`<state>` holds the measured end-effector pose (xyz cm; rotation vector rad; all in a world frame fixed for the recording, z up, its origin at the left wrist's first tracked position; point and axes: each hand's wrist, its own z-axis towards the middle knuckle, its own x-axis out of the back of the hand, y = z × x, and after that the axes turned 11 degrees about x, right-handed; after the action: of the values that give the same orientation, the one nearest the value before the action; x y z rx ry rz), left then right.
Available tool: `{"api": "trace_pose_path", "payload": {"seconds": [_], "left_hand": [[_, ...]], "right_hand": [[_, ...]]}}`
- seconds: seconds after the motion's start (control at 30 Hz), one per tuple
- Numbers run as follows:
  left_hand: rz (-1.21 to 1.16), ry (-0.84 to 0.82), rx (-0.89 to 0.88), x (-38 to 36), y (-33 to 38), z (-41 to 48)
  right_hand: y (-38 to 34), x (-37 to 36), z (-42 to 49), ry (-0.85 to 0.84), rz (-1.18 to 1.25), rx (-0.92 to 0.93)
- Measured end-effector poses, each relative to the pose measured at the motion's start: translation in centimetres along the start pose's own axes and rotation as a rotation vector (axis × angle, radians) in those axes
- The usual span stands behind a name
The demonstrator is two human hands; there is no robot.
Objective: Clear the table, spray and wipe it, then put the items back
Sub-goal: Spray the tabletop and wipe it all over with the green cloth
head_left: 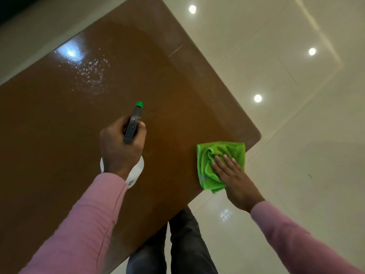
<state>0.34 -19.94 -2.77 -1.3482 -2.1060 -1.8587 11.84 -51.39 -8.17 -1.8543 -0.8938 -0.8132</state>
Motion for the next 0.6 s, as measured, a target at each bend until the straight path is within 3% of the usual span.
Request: {"api": "trace_pose_path", "payload": {"seconds": [0.1,0.3,0.37,0.5,0.6], "left_hand": [[-0.012,-0.006,0.017,0.0,-0.1,-0.3],[-0.014,-0.044,0.008,0.1,-0.5,-1.2],[-0.018,-0.059,-0.012,0.1,-0.4,-1.3],[-0.018,-0.088,-0.047,0.1,-0.1,-1.2],[-0.033,-0.078,-0.047,0.2,-0.4,-0.9]], "right_hand": [[2.5,1.0,0.5,0.075,0.066,-0.101],[6.5,4.7,7.5,0.431,0.171,-0.660],[3.2,2.8,7.7,0.452,0.160,-0.617],[-3.8,-1.5,4.3,0.285,0.127,-0.269],[-0.4,0.8,4.7,0.289,0.121,-0.336]]}}
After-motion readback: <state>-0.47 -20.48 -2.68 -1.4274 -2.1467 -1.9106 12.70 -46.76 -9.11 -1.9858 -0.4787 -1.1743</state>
